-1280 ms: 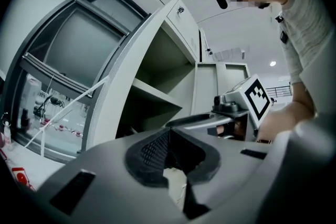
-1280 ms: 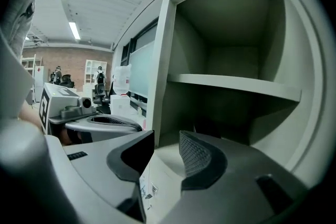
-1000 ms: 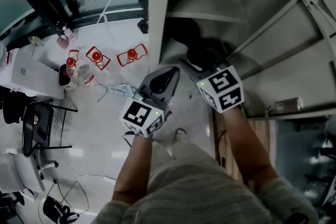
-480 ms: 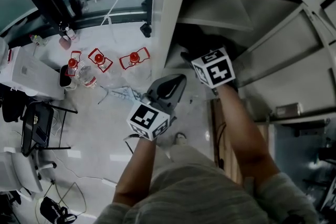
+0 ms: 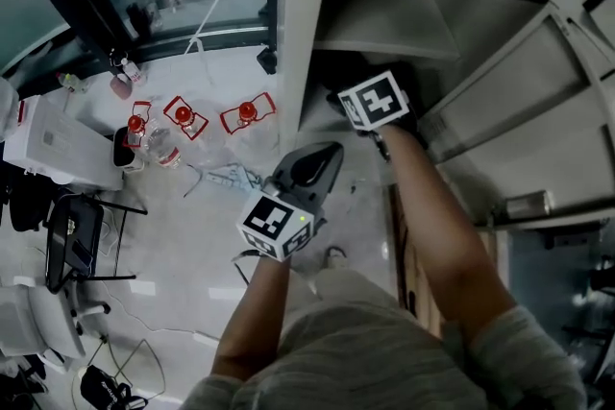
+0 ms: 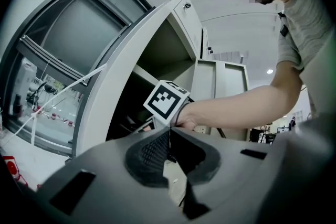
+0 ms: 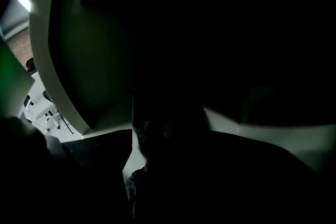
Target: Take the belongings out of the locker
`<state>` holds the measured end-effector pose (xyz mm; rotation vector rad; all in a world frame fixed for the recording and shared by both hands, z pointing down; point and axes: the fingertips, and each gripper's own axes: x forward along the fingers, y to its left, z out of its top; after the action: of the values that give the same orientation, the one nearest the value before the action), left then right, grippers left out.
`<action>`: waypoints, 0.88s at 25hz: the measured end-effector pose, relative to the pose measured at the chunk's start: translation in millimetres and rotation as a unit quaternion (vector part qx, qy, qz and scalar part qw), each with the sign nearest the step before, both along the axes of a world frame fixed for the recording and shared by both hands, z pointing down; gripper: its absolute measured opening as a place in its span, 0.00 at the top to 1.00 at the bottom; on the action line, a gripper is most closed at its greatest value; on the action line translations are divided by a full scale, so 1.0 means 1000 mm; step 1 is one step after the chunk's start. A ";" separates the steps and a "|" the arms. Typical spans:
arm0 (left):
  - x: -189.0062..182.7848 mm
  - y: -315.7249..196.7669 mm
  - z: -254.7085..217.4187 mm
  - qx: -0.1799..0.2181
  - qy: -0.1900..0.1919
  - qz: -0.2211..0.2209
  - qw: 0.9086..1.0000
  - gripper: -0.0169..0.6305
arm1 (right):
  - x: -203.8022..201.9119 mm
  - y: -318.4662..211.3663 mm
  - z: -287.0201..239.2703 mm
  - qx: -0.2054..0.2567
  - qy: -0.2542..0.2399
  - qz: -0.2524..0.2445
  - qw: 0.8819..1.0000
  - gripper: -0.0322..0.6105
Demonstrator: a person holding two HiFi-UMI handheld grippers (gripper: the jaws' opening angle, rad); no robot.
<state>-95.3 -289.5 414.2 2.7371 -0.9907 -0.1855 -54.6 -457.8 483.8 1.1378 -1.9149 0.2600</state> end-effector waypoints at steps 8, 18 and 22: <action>0.003 0.000 0.001 0.010 -0.007 0.006 1.000 0.97 | -0.012 0.007 0.020 -0.054 -0.022 -0.014 0.998 0.34; 0.009 0.005 0.006 0.001 -0.016 0.008 1.000 0.97 | 0.010 -0.012 0.024 -0.072 -0.037 0.016 0.997 0.51; 0.010 0.010 0.009 0.002 -0.022 0.011 1.000 0.97 | 0.002 -0.004 0.021 -0.066 -0.032 0.005 0.997 0.53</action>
<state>-85.0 -279.6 422.8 2.7654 -0.9724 -0.1257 -52.5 -461.5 504.8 1.0619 -1.9187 0.4272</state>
